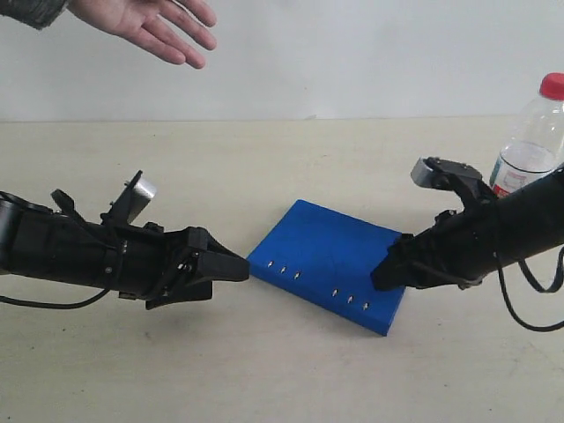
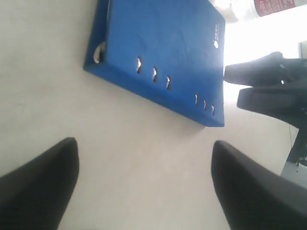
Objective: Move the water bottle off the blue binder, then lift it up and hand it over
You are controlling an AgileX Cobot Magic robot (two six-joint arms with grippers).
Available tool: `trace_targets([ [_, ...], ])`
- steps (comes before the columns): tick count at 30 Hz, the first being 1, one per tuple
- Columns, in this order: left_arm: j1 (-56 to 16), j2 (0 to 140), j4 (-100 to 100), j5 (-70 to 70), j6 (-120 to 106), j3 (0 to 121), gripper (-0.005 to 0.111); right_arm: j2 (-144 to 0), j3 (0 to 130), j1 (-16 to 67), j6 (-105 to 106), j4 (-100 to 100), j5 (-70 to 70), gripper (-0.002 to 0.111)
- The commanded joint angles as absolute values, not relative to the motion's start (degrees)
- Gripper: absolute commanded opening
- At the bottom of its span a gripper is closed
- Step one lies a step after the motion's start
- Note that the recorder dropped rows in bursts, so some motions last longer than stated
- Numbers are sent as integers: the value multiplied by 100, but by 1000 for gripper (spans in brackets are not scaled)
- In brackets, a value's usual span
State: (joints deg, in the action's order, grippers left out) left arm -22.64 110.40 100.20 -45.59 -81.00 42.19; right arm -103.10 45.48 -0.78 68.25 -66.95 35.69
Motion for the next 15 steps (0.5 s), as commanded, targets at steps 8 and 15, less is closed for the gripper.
trace_targets([
  [8, -2249, 10982, 9995, -4584, -8042, 4210, 72, -9474, 4828, -13, 7119, -6437, 2833, 63],
  [15, -2249, 10982, 9995, -4584, -8042, 4210, 72, -10421, 5896, 373, 7530, -6462, 2578, 63],
])
